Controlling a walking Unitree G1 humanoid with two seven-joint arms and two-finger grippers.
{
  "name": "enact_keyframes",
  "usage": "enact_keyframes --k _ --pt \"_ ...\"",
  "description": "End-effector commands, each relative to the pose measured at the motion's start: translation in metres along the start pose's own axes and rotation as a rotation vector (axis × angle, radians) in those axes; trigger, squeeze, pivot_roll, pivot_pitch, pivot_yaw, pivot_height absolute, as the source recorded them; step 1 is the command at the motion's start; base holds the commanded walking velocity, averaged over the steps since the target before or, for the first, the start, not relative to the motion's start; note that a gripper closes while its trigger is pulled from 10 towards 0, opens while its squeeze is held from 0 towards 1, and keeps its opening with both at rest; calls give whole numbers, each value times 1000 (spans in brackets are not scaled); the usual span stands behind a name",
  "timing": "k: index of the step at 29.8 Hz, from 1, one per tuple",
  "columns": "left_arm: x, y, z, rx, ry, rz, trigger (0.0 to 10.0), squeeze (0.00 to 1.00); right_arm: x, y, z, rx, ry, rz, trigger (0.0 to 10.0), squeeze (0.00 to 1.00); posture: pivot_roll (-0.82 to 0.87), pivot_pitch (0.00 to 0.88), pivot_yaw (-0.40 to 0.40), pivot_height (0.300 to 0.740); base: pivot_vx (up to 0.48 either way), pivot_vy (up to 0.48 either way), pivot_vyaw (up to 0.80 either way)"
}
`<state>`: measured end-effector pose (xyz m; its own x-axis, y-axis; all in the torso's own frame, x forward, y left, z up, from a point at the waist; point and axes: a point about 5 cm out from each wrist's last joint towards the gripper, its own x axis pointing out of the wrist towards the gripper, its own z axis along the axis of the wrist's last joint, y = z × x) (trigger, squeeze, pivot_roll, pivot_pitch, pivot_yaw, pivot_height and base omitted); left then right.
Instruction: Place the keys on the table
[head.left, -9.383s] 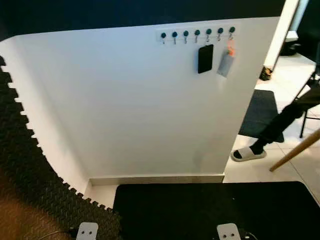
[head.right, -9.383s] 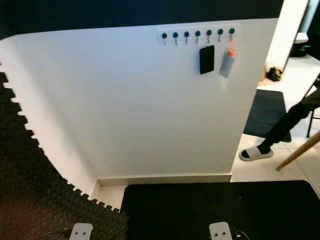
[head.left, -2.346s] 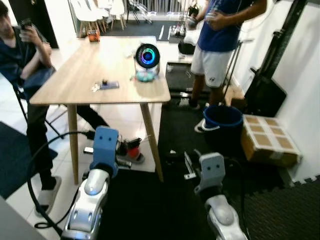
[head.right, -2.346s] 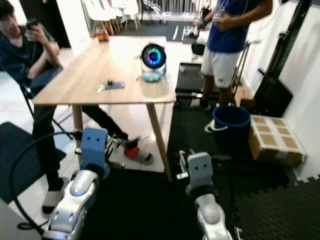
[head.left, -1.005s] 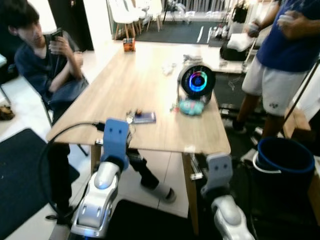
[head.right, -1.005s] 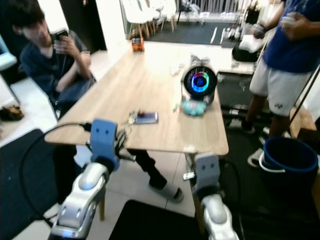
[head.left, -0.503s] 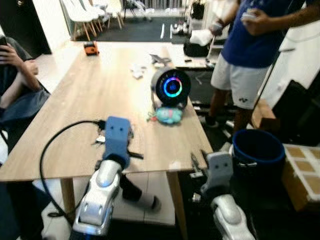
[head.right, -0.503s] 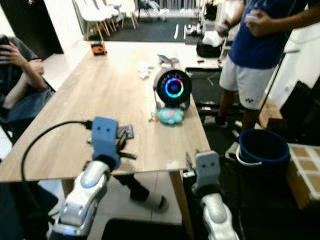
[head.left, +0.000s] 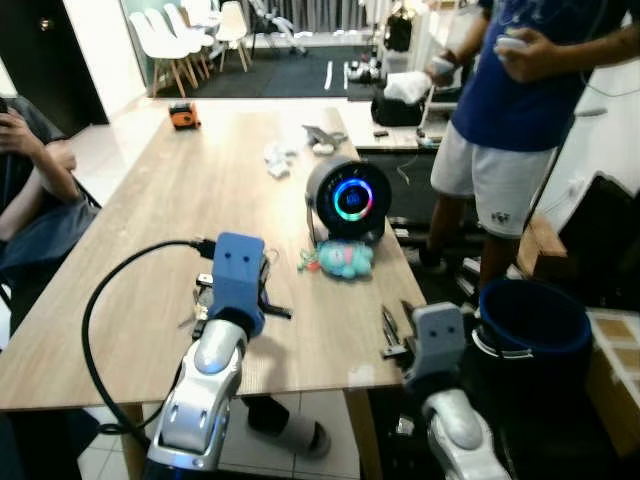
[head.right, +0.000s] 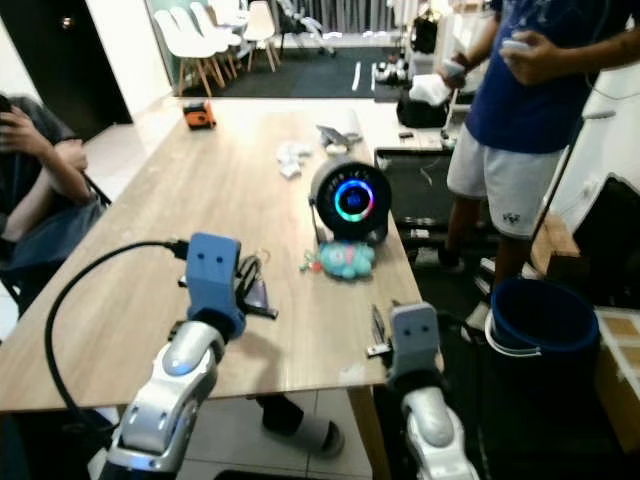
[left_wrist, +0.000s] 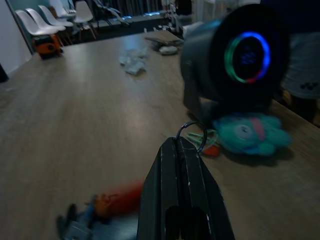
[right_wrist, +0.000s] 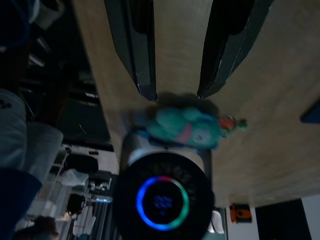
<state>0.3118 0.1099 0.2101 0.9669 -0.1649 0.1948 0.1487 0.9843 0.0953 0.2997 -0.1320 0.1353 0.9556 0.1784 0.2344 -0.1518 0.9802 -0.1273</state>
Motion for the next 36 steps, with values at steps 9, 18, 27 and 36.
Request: enact_keyframes --k 9,18,27,36 --pt "-3 -3 1 -12 4 -13 10000 0 -3 4 -4 5 18 10 10000 0 28 136 68 740 263 0 0" --pt "-6 -14 4 13 -8 -89 10000 0 -5 5 -5 6 23 7 10000 0 29 143 69 740 0 0 0" --pt "-12 -22 -5 134 68 -190 10000 0 -5 4 -4 5 25 5 10000 0 29 145 70 740 0 0 0" --pt "-19 -33 -8 169 119 -282 10000 0 -5 6 -5 7 29 9 10000 0 35 149 69 740 0 0 0"
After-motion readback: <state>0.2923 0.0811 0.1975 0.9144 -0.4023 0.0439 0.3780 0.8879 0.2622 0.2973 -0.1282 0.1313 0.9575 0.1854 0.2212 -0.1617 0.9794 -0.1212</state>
